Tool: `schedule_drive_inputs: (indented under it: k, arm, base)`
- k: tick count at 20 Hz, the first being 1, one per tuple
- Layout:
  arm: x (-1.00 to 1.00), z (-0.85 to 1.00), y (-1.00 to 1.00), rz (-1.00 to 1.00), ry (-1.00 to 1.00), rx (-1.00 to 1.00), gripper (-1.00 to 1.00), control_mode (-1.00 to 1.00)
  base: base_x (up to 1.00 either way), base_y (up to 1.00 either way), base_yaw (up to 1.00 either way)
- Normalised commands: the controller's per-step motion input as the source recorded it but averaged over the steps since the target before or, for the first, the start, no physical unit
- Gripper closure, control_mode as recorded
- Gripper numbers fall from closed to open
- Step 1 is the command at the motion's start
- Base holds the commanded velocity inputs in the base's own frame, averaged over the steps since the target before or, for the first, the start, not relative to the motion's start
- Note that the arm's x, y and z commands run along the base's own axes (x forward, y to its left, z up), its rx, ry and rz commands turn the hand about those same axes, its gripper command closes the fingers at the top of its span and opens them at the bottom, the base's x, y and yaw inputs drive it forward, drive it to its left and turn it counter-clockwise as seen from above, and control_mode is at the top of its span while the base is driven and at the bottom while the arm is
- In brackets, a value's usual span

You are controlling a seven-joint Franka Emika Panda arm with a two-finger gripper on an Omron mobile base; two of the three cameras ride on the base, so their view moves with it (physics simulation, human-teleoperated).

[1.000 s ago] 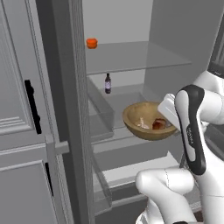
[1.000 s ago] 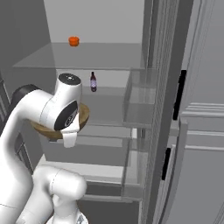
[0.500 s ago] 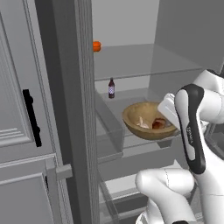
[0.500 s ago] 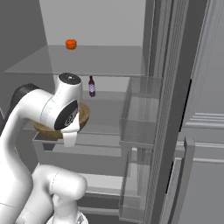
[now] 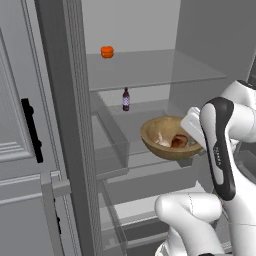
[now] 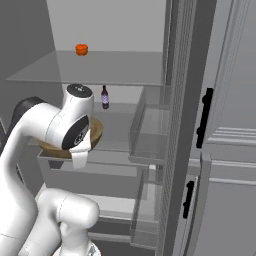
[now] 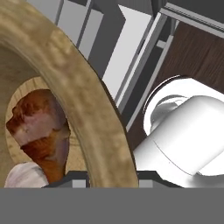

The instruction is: Pick the chicken drumstick and garlic from their plates and place them in the bowl. Then put the bowl in the fridge.

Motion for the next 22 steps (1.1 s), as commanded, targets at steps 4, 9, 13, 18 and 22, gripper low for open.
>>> schedule_drive_inputs:
  k: [4, 9, 13, 18, 22]
  arm:
    - [0.0, 0.0, 0.0, 0.0, 0.0, 0.0, 1.0, -1.0]
    - [0.0, -0.34, 0.02, 0.0, -0.16, 0.0, 1.0, -1.0]
    - [0.26, -0.3, 0.0, 0.0, -0.23, 0.01, 1.0, -1.0]
    - [0.91, -0.04, 0.0, 0.0, -0.01, 0.0, 1.0, -1.0]
    - [1.0, -0.08, 0.0, -0.01, 0.08, 0.0, 1.0, -1.0]
  base:
    - [0.0, 0.0, 0.0]
    - [0.0, 0.0, 0.0]
    - [0.0, 0.0, 0.0]
    - [0.0, 0.0, 0.0]
    - [0.0, 0.0, 0.0]
